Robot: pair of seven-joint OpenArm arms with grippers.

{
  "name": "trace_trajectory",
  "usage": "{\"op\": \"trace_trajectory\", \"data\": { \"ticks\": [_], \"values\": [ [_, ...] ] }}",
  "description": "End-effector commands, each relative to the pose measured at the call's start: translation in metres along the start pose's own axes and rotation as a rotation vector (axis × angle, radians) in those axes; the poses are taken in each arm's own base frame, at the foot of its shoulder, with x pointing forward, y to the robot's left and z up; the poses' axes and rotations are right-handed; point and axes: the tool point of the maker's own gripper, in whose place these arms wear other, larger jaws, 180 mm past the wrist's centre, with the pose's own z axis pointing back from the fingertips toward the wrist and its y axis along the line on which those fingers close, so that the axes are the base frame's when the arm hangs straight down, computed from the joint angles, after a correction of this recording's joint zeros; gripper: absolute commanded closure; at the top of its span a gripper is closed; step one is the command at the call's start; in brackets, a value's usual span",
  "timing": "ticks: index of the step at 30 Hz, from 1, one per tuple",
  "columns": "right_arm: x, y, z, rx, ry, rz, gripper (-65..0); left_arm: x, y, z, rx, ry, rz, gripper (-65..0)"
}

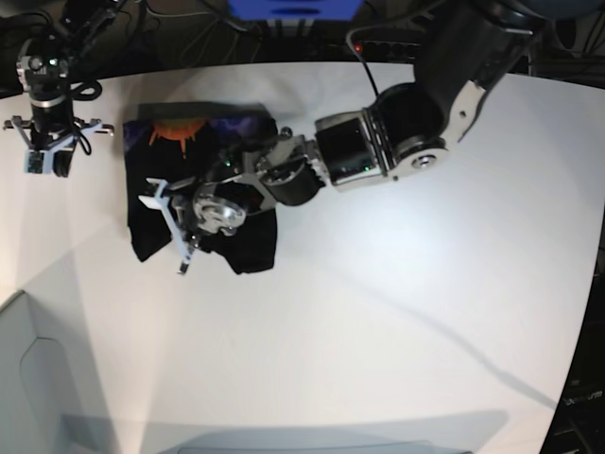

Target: Fold the T-shirt properly

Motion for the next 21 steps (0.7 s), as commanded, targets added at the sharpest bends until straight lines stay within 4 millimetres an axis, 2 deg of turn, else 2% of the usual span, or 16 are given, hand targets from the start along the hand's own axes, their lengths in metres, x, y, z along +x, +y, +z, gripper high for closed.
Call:
{"op": "trace_trajectory", "data": {
  "ticks": [1, 3, 5, 7, 11, 16, 19, 21],
  "values": [
    [0.014, -0.002, 0.003, 0.006, -0.052, 0.015, -1.9, 0.007, 0.025, 0.005, 0.064, -0.008, -0.018, -16.9],
    [0.014, -0.002, 0.003, 0.006, -0.052, 0.015, -1.9, 0.006, 0.034, 0.007, 0.097, 0.000, -0.041, -25.4],
    [0.014, -0.002, 0.003, 0.006, -0.052, 0.015, -1.9, 0.002, 0.039, 0.008, 0.110, 0.010, -0.051, -29.6],
    [0.015, -0.001, 0.002, 0.007, -0.054, 0.015, -1.9, -0.001, 0.042, 0.008, 0.117, 0.013, -0.049, -30.5],
    [0.016, 0.000, 0.002, 0.009, -0.058, 0.013, -2.0, -0.009, 0.069, 0.014, 0.160, 0.009, 0.027, -30.6],
    [0.019, 0.017, -0.002, 0.057, -0.064, 0.027, -1.9, 0.001, 0.111, 0.042, 0.265, -0.063, 0.112, -30.6],
    [0.031, 0.031, -0.001, 0.088, -0.094, 0.046, -1.9, -0.012, 0.141, 0.069, 0.355, -0.092, 0.171, -30.6],
    [0.038, 0.047, 0.003, 0.121, -0.113, 0.053, -1.9, -0.038, 0.156, 0.084, 0.406, -0.075, 0.216, -30.6]
  ]
}}
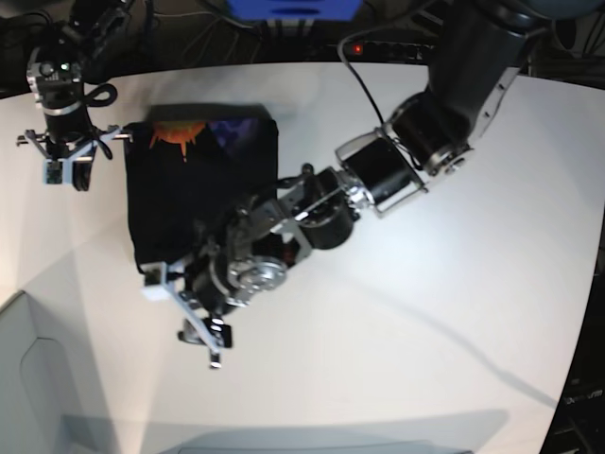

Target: Fold the T-shirt properly

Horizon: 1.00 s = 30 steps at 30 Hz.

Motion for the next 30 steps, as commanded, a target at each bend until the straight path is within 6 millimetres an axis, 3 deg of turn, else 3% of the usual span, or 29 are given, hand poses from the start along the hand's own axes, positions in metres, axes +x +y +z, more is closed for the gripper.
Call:
{"op": "trace_trajectory", "data": {
  "ticks": [1, 6, 8, 12, 16, 19, 22, 26, 30],
  "values": [
    [0.018, 0.012, 0.002, 0.035, -0.065, 0.008, -1.9, -0.010, 0.031, 0.008, 0.076, 0.011, 0.006, -30.6],
    [0.029, 0.079, -0.002, 0.220, -0.092, 0.037, -1.9, -0.116, 0.055, 0.045, 0.166, 0.187, 0.143, -30.5],
    [0.029, 0.113, 0.001, 0.316, -0.093, 0.051, -1.9, -0.158, 0.053, 0.064, 0.196, 0.259, 0.214, -30.5],
    [0.030, 0.169, 0.013, 0.475, -0.102, 0.070, -1.9, -0.231, 0.028, 0.111, 0.233, 0.399, 0.350, -30.5],
    [0.030, 0.203, 0.022, 0.573, -0.107, 0.082, -1.9, -0.283, -0.005, 0.157, 0.267, 0.521, 0.486, -30.4],
    [0.019, 0.216, 0.021, 0.615, -0.076, 0.076, -1.9, -0.309, -0.030, 0.185, 0.280, 0.600, 0.563, -30.3],
    [-0.001, 0.222, 0.016, 0.635, -0.022, 0.058, -1.9, -0.323, -0.051, 0.205, 0.272, 0.654, 0.598, -30.3],
    [-0.029, 0.224, 0.011, 0.653, 0.053, 0.058, -1.9, -0.327, -0.062, 0.222, 0.279, 0.687, 0.614, -30.3],
    [-0.049, 0.226, 0.009, 0.671, 0.108, 0.061, -1.9, -0.320, -0.065, 0.227, 0.277, 0.678, 0.607, -30.3]
  ]
}}
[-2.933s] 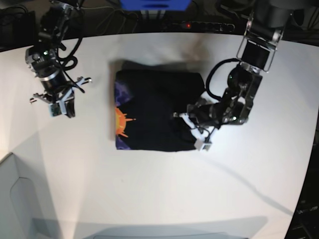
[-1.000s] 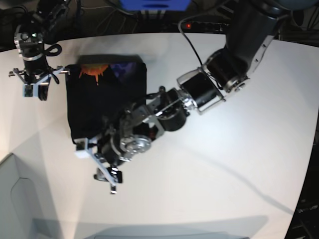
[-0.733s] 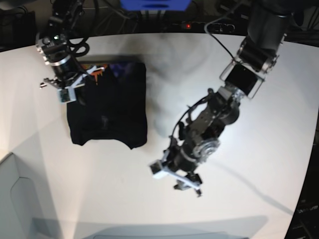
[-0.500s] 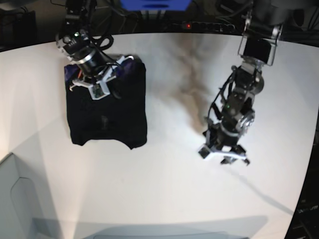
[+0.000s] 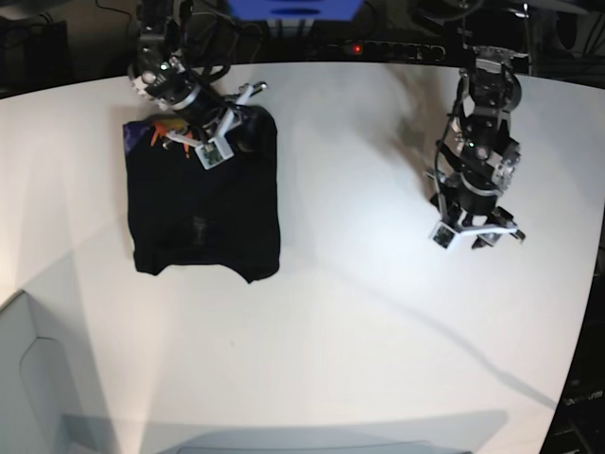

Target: Fold the T-shirt properly

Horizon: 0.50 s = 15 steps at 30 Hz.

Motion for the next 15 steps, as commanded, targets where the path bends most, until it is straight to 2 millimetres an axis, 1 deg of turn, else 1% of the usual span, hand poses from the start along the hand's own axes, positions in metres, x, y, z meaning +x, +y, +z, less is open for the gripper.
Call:
{"op": "trace_trajectory", "data": {
  "ticks": [1, 3, 5, 7, 11, 12, 13, 15],
  "values": [
    [0.006, 0.001, 0.002, 0.012, -0.025, 0.010, -1.9, 0.010, 0.011, 0.005, 0.034, -0.036, -0.002, -30.3],
    [0.007, 0.000, 0.003, 0.010, -0.028, 0.016, -1.9, 0.010, 0.009, 0.008, 0.031, -0.040, -0.004, -30.3],
    [0.016, -0.003, 0.007, -0.003, -0.049, 0.029, -1.9, 0.009, 0.007, 0.011, 0.028, -0.041, -0.006, -30.3],
    [0.034, -0.006, 0.016, -0.024, -0.095, 0.062, -1.9, 0.008, 0.004, 0.014, 0.023, -0.041, -0.009, -30.3],
    [0.067, -0.011, 0.041, -0.069, -0.172, 0.152, -1.9, 0.002, -0.004, 0.021, 0.011, -0.035, -0.014, -30.3],
    [0.072, -0.015, 0.045, -0.085, -0.184, 0.159, -1.9, -0.002, -0.004, 0.023, 0.013, -0.030, -0.012, -30.3],
    [0.073, -0.023, 0.050, -0.111, -0.186, 0.159, -1.9, -0.007, -0.004, 0.026, 0.014, -0.020, -0.008, -30.3],
    [0.069, -0.046, 0.057, -0.178, -0.177, 0.140, -1.9, -0.011, -0.006, 0.030, 0.016, -0.013, 0.018, -30.3]
  ]
}}
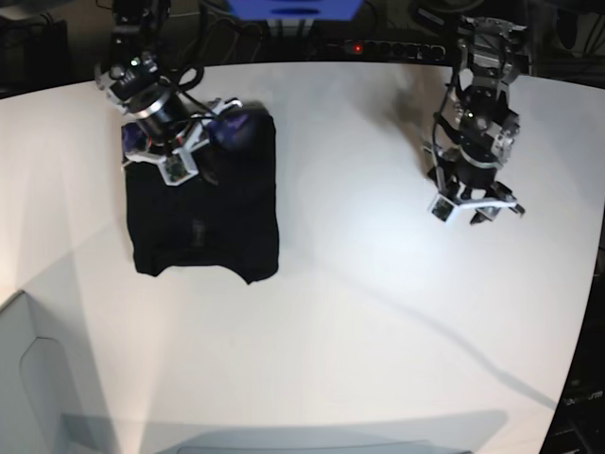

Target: Fold the T-shirt properly

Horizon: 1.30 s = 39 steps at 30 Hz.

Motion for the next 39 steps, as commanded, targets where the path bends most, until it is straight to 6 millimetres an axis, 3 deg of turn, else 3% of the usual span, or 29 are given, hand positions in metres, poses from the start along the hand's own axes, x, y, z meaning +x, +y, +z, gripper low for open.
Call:
{"op": "trace_trajectory", "data": {
  "ticks": [1, 5, 8, 14, 19, 23, 25, 28, 32, 35, 39],
  "values": [
    [0.009, -0.012, 0.004, -0.027, -0.038, 0.008, -1.9, 0.005, 0.012, 0.006, 0.042, -0.022, 0.017, -30.3],
    [-0.009, -0.056, 0.008, -0.140, 0.002, -0.035, -1.9, -0.017, 0.010, 0.012, 0.051, 0.030, 0.073, -30.2],
    [-0.030, -0.073, 0.011, -0.183, 0.046, -0.077, -1.9, -0.028, 0.003, 0.015, 0.040, 0.058, 0.098, -30.2],
    [-0.072, -0.070, 0.003, -0.163, 0.132, -0.161, -1.9, -0.047, -0.019, 0.022, -0.003, 0.104, 0.115, -30.2],
    [-0.076, -0.082, 0.002, -0.192, 0.084, -0.200, -1.9, -0.060, -0.038, 0.032, -0.041, 0.138, 0.120, -30.1],
    [-0.045, -0.105, 0.023, -0.262, -0.063, -0.227, -1.9, -0.067, -0.047, 0.047, -0.056, 0.153, 0.127, -29.9],
    [-0.031, -0.118, 0.037, -0.299, -0.128, -0.251, -1.9, -0.069, -0.053, 0.055, -0.063, 0.158, 0.164, -26.7],
    [-0.031, -0.124, 0.058, -0.342, -0.139, -0.252, -1.9, -0.078, -0.053, 0.070, -0.066, 0.170, 0.248, -19.1],
    [-0.064, -0.107, 0.082, -0.345, 0.022, -0.246, -1.9, -0.109, -0.059, 0.090, -0.082, 0.233, 0.356, -8.1],
    [-0.102, -0.097, 0.114, -0.364, 0.198, -0.255, -1.9, -0.133, -0.065, 0.108, -0.105, 0.282, 0.420, 0.0],
    [-0.145, -0.077, 0.151, -0.339, 0.393, -0.263, -1.9, -0.162, -0.080, 0.137, -0.153, 0.353, 0.508, 0.0]
  ]
}}
